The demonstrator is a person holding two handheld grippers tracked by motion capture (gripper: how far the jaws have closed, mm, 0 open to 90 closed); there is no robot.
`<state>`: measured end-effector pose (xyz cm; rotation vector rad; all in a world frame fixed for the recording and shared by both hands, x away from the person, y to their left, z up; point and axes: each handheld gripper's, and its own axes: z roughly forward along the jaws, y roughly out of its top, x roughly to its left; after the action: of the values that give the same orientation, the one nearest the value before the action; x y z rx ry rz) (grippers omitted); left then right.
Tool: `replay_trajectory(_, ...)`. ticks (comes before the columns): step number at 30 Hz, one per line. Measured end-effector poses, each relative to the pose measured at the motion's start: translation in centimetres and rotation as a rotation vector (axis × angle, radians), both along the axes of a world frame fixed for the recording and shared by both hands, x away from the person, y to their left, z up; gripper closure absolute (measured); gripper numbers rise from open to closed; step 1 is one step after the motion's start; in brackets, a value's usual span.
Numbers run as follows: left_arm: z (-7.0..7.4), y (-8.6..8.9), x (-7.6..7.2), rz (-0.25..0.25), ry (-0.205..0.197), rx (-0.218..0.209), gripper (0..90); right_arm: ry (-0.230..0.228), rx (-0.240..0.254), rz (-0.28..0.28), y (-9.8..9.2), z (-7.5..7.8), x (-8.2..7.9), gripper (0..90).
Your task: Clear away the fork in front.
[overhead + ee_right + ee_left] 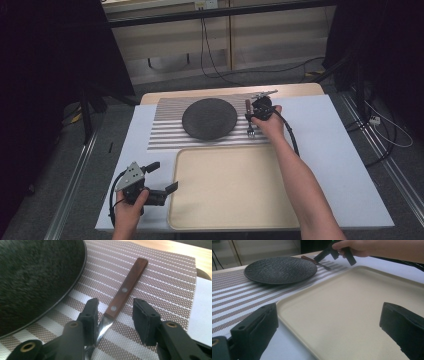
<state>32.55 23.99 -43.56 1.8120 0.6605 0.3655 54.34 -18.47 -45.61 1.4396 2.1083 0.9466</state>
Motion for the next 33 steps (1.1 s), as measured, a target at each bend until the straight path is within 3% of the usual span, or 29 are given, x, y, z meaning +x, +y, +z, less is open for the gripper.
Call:
replay_trajectory(11,-0.1,0.0,0.1,0.003,-0.003,0.008,2.2,0.043,-0.002,-0.007,0.1,-0.4,0.5,78.5)
replay_trajectory(14,-0.1,0.0,0.1,-0.001,-0.001,0.009,2.2,0.061,-0.001,0.007,-0.4,-0.3,0.4,78.6)
replay_trajectory(19,0.0,0.2,0.1,0.006,-0.004,0.008,2.2,0.088,-0.055,0.054,-1.3,0.2,-0.4,78.7)
replay_trajectory(33,0.0,0.1,0.1,0.002,0.001,-0.007,2.2,0.140,-0.077,0.107,-4.0,0.6,-4.3,77.4)
